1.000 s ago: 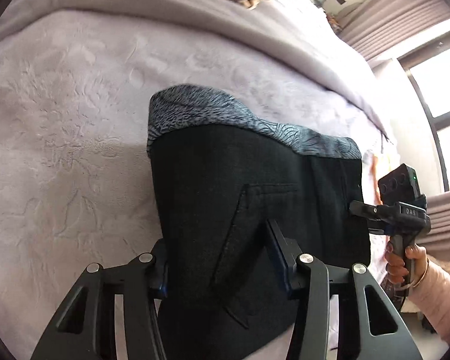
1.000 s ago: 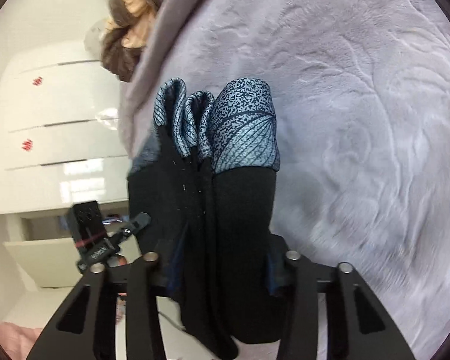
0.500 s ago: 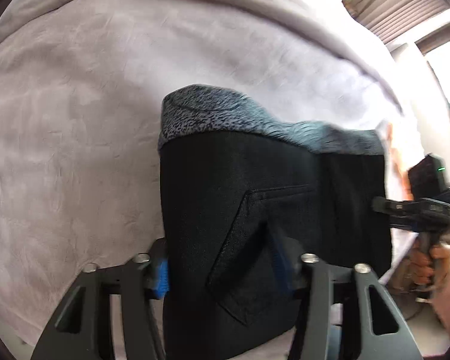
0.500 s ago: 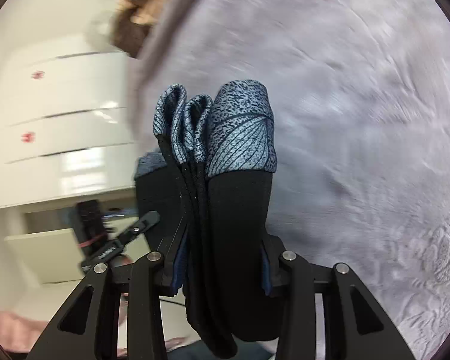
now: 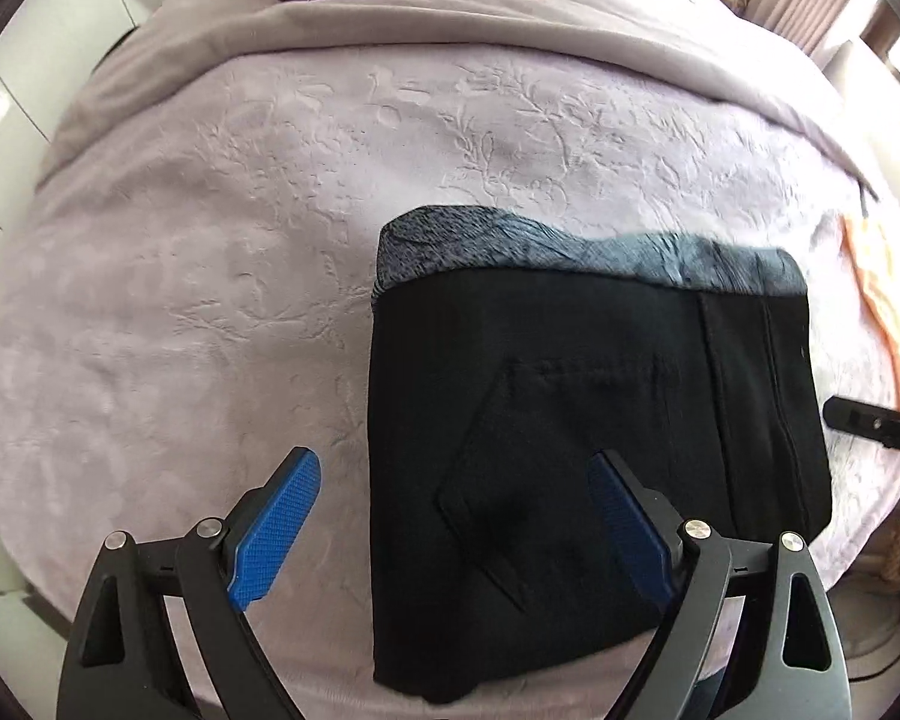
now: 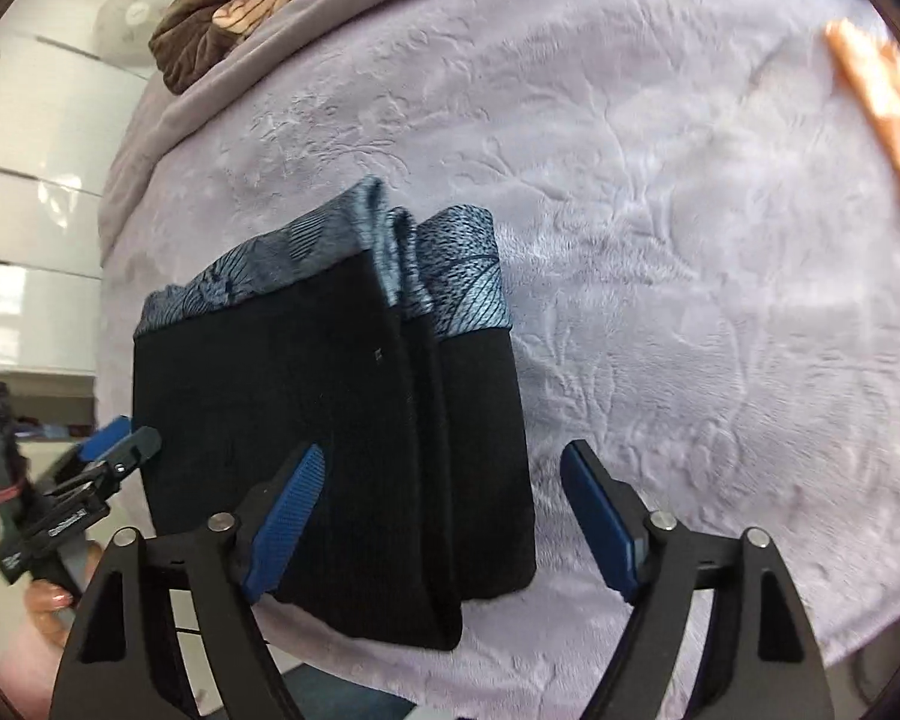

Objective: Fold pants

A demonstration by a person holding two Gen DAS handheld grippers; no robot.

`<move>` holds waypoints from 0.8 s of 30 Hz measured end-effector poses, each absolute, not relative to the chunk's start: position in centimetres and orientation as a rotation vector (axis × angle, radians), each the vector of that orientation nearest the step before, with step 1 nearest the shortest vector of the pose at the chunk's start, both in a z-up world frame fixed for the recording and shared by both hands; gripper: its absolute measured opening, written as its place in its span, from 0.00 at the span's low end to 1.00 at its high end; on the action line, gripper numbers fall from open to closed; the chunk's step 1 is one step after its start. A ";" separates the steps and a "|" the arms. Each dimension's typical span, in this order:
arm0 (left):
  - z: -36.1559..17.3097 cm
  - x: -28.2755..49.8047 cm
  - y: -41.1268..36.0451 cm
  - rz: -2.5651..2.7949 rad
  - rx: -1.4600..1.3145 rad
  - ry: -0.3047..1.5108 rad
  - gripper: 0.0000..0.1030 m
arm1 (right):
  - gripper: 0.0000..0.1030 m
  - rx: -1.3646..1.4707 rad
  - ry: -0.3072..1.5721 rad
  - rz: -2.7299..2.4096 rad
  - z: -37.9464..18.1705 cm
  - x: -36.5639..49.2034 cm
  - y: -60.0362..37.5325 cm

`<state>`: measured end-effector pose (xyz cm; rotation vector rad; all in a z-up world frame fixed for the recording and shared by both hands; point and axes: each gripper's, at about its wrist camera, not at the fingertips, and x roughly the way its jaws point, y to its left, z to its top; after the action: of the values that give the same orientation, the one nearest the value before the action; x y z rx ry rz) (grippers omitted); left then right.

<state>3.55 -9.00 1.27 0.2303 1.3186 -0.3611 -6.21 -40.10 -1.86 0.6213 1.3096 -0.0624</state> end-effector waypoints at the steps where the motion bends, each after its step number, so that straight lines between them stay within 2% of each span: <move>1: 1.4 3.3 -9.3 -0.356 0.241 1.325 0.89 | 0.83 0.594 1.311 -0.078 -1.3 -6.2 -39.5; 3: 1.7 2.7 -9.7 -0.353 0.251 1.339 1.00 | 0.87 0.551 1.309 -0.110 -0.3 -6.1 -38.3; 4: 1.9 2.4 -9.8 -0.347 0.257 1.337 1.00 | 0.92 0.535 1.308 -0.122 0.1 -6.2 -38.0; 9: 3.4 1.4 -10.0 -0.339 0.270 1.324 1.00 | 0.94 0.439 1.284 -0.198 1.9 -7.0 -36.6; 10: 3.5 1.2 -10.1 -0.334 0.276 1.323 1.00 | 1.00 0.412 1.283 -0.214 2.3 -6.9 -36.1; 24: 4.4 0.3 -10.9 -0.311 0.317 1.329 1.00 | 1.00 0.330 1.331 -0.272 4.0 -7.2 -32.5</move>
<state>0.33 -10.86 4.36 0.3171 1.3291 -0.3109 -7.20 -32.51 4.04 0.3300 1.3306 -0.2719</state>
